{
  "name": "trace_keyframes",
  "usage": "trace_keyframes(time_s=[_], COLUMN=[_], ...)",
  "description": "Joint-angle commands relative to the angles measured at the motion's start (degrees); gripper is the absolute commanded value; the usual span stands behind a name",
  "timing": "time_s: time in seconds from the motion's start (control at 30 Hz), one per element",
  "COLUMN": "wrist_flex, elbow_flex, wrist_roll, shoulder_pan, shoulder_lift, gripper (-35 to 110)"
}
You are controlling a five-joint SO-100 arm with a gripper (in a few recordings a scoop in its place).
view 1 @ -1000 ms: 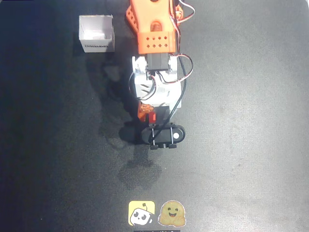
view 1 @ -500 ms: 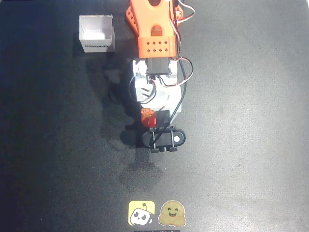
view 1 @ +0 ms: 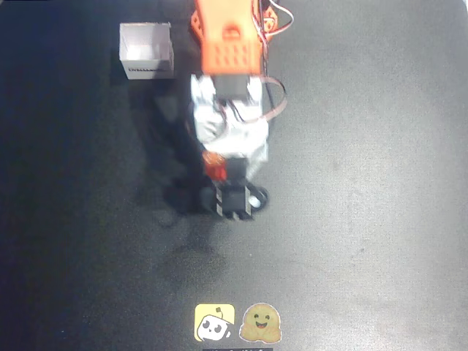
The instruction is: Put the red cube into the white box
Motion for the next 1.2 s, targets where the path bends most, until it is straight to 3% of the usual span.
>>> trace_keyframes(time_s=[0.0, 0.17, 0.4, 0.73, 1.17], wrist_flex=[10.63, 22.24, 30.67, 31.73, 29.44], elbow_flex=[-6.42, -9.67, -10.28, -9.40, -9.32], wrist_roll=[3.78, 13.27, 16.26, 15.56, 10.90], shoulder_pan=[1.14, 4.04, 18.72, 39.20, 55.11], shoulder_lift=[7.82, 16.96, 21.71, 20.30, 13.89], gripper=[0, 0, 0, 0, 0])
